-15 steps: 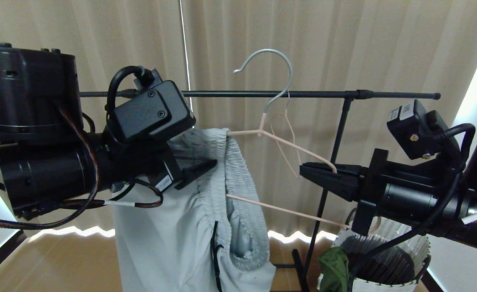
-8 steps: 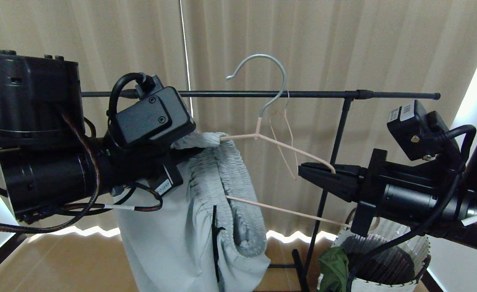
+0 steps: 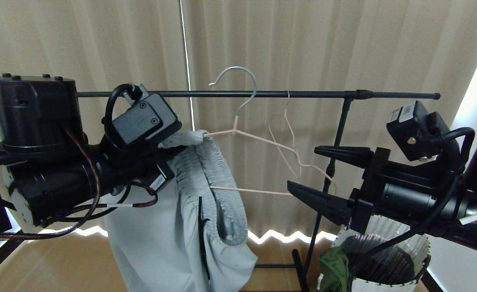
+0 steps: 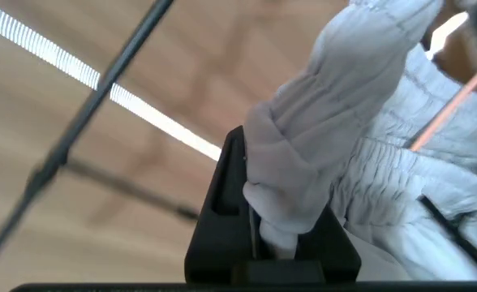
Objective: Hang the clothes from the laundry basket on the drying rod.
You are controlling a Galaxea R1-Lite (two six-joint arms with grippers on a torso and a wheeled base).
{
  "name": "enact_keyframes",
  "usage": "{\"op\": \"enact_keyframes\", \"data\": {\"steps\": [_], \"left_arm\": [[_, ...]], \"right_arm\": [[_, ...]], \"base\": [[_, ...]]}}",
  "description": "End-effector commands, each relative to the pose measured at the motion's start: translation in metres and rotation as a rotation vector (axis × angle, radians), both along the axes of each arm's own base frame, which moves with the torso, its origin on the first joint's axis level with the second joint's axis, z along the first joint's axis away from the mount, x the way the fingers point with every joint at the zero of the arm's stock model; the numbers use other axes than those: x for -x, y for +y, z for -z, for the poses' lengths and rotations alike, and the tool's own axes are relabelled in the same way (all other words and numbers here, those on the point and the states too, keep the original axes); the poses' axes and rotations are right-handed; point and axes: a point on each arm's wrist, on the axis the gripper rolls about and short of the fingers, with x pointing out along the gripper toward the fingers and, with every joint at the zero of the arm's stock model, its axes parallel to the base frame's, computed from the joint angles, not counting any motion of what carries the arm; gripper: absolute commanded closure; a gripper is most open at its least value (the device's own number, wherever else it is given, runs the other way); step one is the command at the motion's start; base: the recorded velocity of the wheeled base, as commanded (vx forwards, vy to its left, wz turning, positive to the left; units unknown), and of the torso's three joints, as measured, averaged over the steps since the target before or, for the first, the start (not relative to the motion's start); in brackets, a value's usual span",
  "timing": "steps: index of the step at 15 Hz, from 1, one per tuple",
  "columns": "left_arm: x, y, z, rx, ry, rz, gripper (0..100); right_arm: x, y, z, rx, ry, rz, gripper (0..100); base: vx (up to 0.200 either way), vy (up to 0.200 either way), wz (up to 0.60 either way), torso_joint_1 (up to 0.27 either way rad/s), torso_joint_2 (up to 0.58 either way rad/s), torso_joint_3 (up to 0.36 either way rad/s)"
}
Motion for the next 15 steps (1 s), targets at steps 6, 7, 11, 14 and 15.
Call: {"op": "enact_keyframes", "data": {"steps": [6, 7, 11, 14, 15], "left_arm": [[-0.006, 0.001, -0.004, 0.206, 0.239, -0.322, 100], [-0.007, -0.001, -0.013, 0.303, 0.263, -0.340, 100], [0.001, -0.003, -0.026, 0.412, 0.258, -0.278, 100], [0.005, -0.012, -0.036, 0.465, 0.202, -0.210, 100], [0.007, -0.015, -0.038, 0.476, 0.190, -0.191, 100]], "right_arm": [[-0.015, 0.000, 0.017, 0.075, 0.021, 0.082, 0], [-0.016, 0.002, 0.021, 0.085, 0.033, 0.079, 0], [-0.022, 0.017, 0.040, 0.089, 0.043, 0.044, 0], [-0.033, 0.034, 0.054, 0.073, 0.024, 0.026, 0], [-0.038, 0.038, 0.060, 0.073, 0.024, 0.025, 0]], "base": [[0.000, 0.000, 0.00, 0.000, 0.00, 0.000], [0.000, 0.000, 0.00, 0.000, 0.00, 0.000], [0.000, 0.000, 0.00, 0.000, 0.00, 0.000], [0.000, 0.000, 0.00, 0.000, 0.00, 0.000], [0.000, 0.000, 0.00, 0.000, 0.00, 0.000]]}}
